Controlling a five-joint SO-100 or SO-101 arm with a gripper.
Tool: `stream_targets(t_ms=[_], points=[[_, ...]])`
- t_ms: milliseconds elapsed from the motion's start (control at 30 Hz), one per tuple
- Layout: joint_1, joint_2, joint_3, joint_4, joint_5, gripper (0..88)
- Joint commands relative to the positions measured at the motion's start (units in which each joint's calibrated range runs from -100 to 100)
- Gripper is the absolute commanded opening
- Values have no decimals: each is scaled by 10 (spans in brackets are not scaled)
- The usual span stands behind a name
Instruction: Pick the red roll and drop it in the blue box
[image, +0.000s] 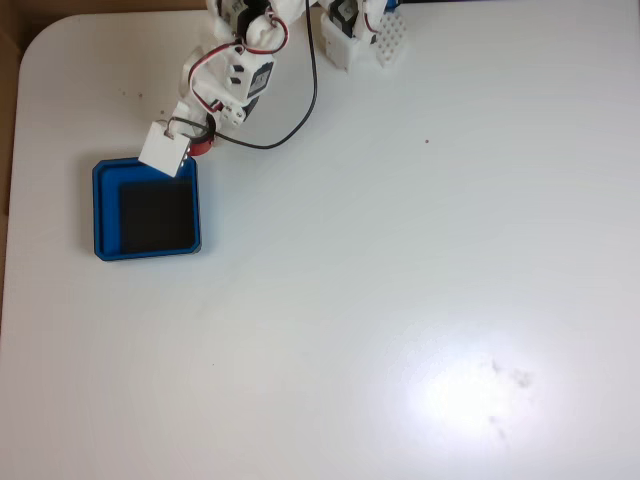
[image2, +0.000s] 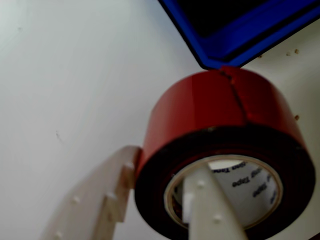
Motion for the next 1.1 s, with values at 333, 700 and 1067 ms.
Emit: stream_targets(t_ms=[333, 700, 1067], points=[[7, 204, -266, 5, 3, 6], [8, 348, -465, 5, 3, 6], [24, 395, -481, 28, 3, 6]])
